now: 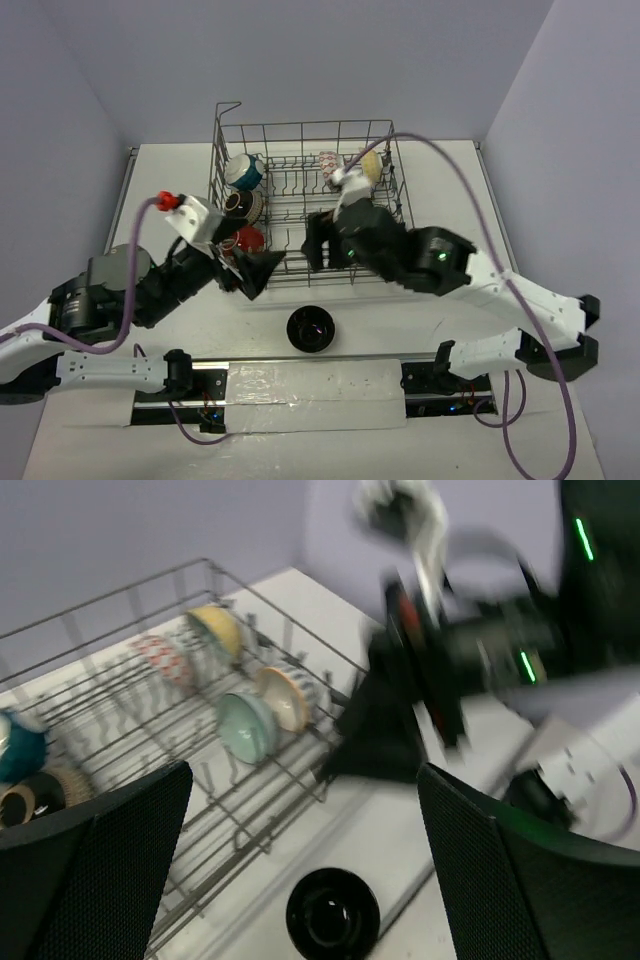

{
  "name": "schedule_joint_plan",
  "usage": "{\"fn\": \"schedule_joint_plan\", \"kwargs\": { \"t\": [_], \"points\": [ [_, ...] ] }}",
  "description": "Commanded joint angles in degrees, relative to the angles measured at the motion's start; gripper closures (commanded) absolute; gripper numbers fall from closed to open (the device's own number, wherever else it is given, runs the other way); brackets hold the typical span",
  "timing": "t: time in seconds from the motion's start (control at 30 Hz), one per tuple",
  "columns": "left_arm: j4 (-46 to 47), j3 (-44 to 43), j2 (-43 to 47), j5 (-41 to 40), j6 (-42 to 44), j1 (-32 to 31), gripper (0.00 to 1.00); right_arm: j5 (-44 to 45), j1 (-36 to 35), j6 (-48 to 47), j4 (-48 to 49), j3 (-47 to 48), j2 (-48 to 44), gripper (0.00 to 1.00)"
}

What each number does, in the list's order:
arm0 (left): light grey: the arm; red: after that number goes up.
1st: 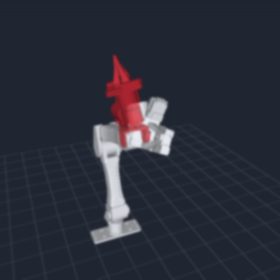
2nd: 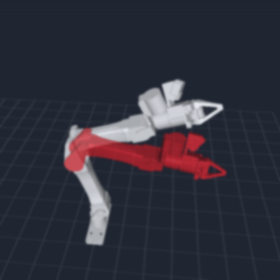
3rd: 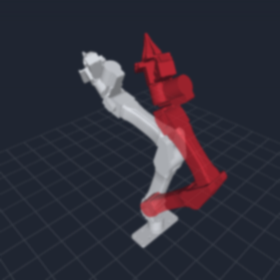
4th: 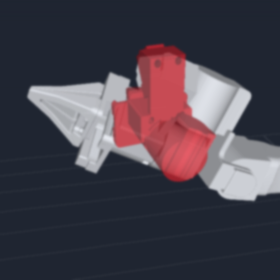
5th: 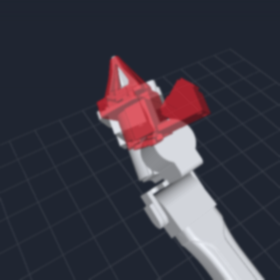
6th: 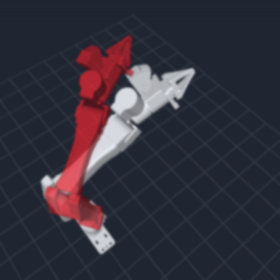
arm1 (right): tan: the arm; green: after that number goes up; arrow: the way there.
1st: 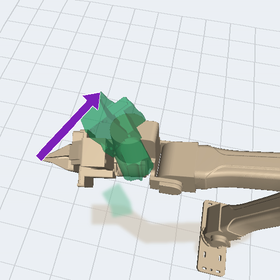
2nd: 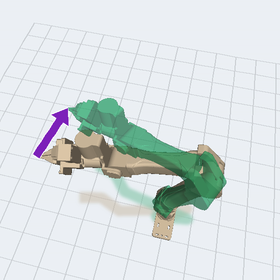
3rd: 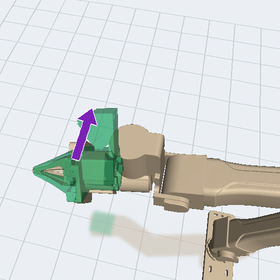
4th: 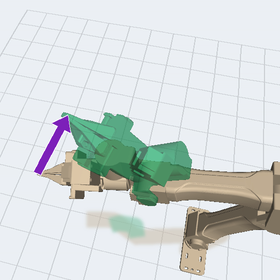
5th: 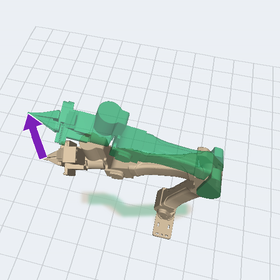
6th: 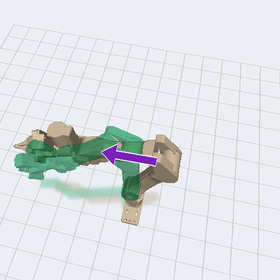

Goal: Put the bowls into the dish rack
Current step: Pick up the bowl from the center of the board.

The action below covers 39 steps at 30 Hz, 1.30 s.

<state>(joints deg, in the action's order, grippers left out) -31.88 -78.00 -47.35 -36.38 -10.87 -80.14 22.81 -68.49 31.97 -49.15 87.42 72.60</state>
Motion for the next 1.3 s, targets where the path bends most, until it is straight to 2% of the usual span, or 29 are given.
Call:
{"fn": "schedule_joint_plan", "kwargs": {
  "t": [0.0, 0.1, 0.27, 0.33, 0.43, 0.6, 0.63, 0.73, 0.97, 1.27],
  "points": [
    [-4.14, -1.46, -4.76, 19.48, 5.94, -0.19, 0.01, 1.65, 10.45, -1.29, 1.41, 1.53, -2.98, 0.27],
    [-8.1, -2.16, -9.41, 26.61, 7.09, -0.19, 0.01, -6.09, 19.6, -2.69, 6.42, 0.21, -6.67, 0.28],
    [-15.13, -0.06, -16.36, 33.03, 7.45, -0.19, 0.08, -5.5, 26.99, -3.4, 6.78, 0.57, -9.23, 0.28],
    [-16.28, 1.52, -17.95, 34.27, 7.97, -0.19, 0.07, -6.71, 29.19, -3.84, 6.96, -0.14, -10.1, 0.28],
    [-15.85, 5.48, -18.65, 37.69, 9.2, -0.19, 0.08, -14.86, 34.11, -4.28, 9.06, -3.74, -11.59, 0.28],
    [-14.09, 11.1, -20.76, 38.05, 8.94, -0.19, 0.11, -14.28, 41.4, -2.61, 9.59, -8.66, -14.41, 0.28],
    [-13.57, 11.81, -21.28, 38.92, 8.94, -0.19, 0.11, -16.02, 44.64, -2.61, 10.2, -9.28, -14.85, 0.28],
    [-11.9, 12.69, -24.53, 40.32, 9.11, -0.19, 0.12, -17.97, 48.61, -3.4, 11.35, -11.13, -14.68, 0.28],
    [-6.98, 13.22, -32.71, 43.5, 10.17, -0.19, 0.17, -22.19, 53.19, -3.31, 13.9, -16.21, -13.36, 0.28],
    [-3.63, 15.77, -40.09, 38.06, 8.77, -0.19, 0.16, -25.44, 54.95, -4.37, 16.01, -20.0, -15.12, 0.27]
  ]
}}
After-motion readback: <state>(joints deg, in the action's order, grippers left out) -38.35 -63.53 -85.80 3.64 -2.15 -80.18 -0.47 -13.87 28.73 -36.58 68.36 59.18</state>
